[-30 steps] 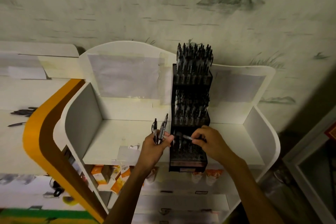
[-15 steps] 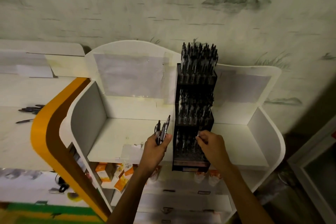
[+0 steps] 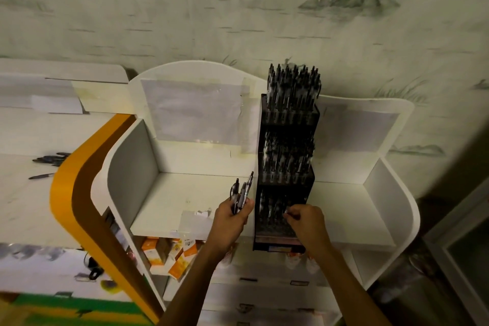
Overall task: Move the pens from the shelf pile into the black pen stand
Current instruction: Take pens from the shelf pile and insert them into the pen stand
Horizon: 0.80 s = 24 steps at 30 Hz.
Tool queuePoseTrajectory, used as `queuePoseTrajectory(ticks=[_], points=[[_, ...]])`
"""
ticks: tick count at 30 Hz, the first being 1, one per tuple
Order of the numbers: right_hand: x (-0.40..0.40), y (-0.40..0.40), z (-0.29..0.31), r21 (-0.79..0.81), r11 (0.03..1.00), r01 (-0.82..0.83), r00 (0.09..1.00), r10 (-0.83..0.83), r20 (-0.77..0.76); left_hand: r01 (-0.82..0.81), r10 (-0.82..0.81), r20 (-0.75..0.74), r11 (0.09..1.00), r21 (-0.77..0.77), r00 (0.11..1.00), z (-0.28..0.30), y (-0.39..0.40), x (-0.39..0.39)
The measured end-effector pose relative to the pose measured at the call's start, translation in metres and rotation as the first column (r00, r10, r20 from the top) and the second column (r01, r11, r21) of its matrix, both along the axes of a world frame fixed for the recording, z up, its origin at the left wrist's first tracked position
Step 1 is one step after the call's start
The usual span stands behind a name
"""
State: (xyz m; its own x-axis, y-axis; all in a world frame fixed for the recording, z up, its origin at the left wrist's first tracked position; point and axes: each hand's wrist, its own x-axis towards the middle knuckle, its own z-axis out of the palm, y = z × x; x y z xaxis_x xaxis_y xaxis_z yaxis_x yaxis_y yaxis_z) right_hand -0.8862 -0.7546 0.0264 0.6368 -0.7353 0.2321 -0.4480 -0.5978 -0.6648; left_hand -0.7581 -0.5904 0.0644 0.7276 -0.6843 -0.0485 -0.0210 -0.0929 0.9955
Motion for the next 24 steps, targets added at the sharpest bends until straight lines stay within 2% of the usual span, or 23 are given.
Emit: queuePoseTrajectory(ticks=[6,10,13,17,21,24], points=[[0.001,-0.002,-0.002,0.005,1.000,0.002,0.996,-0.002,-0.086,0.008,-0.008,-0.009,1.000,0.022,1.000,-0.004,-0.003,-0.001],[-0.006,-0.005,0.019,0.029,0.999,0.021,0.992,-0.017,-0.124,0.049,-0.049,-0.017,0.999,0.009,0.999,-0.003,-0.005,-0.004],[-0.007,0.002,0.047,0.160,0.987,-0.010,0.999,0.002,0.049,0.107,-0.107,-0.027,0.994,-0.014,0.994,-0.002,-0.008,-0.009],[-0.001,0.008,0.077,0.360,0.909,-0.211,0.957,0.118,0.264,0.189,-0.191,-0.033,0.981,-0.036,0.981,0.003,-0.013,-0.015],[0.002,0.009,0.084,0.477,0.828,-0.295,0.937,0.154,0.314,0.257,-0.259,-0.051,0.965,-0.043,0.965,0.005,-0.016,-0.022],[0.003,0.008,0.080,0.477,0.825,-0.304,0.935,0.162,0.315,0.262,-0.264,-0.070,0.964,-0.038,0.962,0.006,-0.018,-0.025]])
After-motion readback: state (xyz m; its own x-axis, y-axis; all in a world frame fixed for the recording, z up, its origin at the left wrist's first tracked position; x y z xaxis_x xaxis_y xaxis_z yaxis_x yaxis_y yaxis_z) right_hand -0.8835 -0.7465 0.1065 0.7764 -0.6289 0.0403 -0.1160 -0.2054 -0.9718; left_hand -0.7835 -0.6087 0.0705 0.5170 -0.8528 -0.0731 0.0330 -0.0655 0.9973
